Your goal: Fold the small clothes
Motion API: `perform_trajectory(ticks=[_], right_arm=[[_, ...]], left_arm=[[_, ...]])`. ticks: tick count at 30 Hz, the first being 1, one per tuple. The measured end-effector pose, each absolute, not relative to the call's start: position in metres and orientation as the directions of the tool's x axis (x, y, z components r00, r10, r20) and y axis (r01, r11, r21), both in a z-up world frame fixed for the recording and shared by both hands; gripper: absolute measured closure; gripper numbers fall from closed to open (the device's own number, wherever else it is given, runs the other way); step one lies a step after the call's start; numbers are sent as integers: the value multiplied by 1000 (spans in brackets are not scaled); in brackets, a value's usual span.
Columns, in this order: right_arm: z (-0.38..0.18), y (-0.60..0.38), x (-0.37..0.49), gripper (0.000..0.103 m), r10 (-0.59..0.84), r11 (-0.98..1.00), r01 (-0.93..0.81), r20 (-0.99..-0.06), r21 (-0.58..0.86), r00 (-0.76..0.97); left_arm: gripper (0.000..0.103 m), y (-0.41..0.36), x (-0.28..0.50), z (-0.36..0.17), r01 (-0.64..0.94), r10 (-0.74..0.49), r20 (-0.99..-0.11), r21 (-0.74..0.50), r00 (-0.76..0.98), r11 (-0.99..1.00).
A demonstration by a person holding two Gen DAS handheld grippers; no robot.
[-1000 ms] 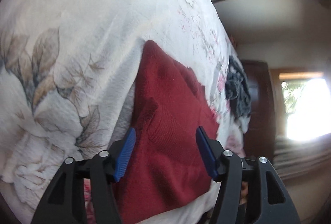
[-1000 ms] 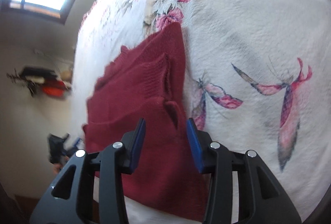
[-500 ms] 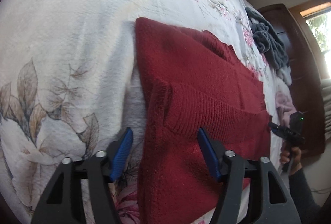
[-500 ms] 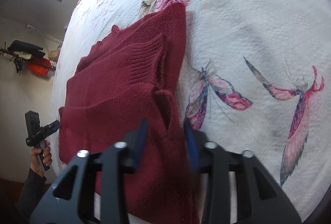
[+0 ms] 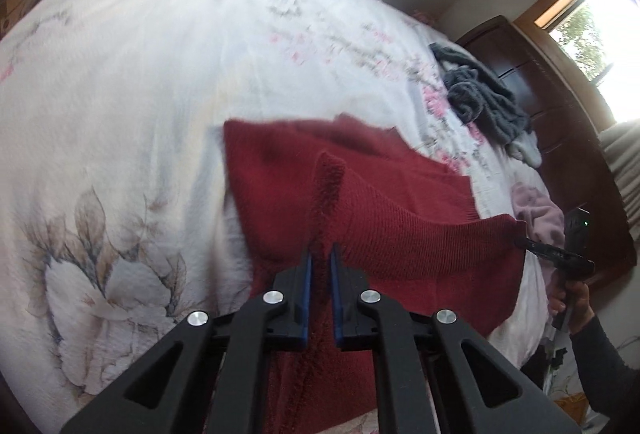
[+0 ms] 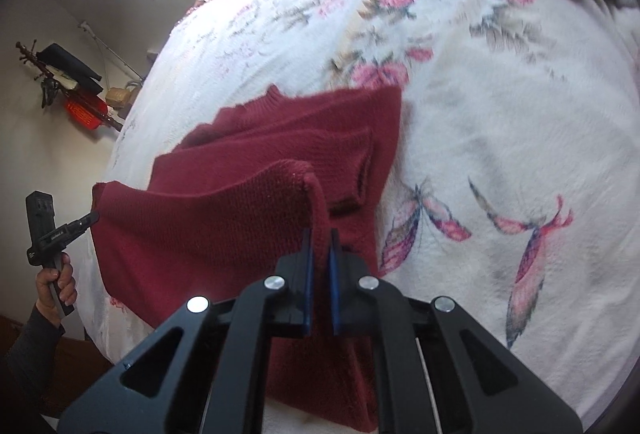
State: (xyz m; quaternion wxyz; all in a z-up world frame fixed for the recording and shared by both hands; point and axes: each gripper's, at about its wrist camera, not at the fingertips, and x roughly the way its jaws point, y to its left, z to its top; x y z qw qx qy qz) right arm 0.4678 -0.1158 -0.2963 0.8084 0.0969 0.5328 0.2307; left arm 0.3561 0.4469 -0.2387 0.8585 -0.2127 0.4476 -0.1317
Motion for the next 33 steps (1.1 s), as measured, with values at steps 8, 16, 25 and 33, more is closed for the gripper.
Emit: perform_trajectory(ticks=[8, 16, 25, 33], right_arm=[[-242, -107, 505, 98, 489, 869, -309, -767, 387, 415], [-236, -91, 579, 98, 451, 890, -283, -779, 357, 435], [-304, -74, 652, 98, 365, 929, -202, -863, 311, 349], [-385, -72, 671, 97, 260, 965, -89, -936, 246, 239]], left_arm=[[96, 457, 396, -192, 76, -396, -670, -453, 627, 888], [97, 479, 473, -195, 39, -386, -669, -472, 635, 881], [97, 482, 548, -274, -94, -362, -771, -475, 524, 875], [98, 484, 570, -336, -226, -363, -850, -466, 381, 855]])
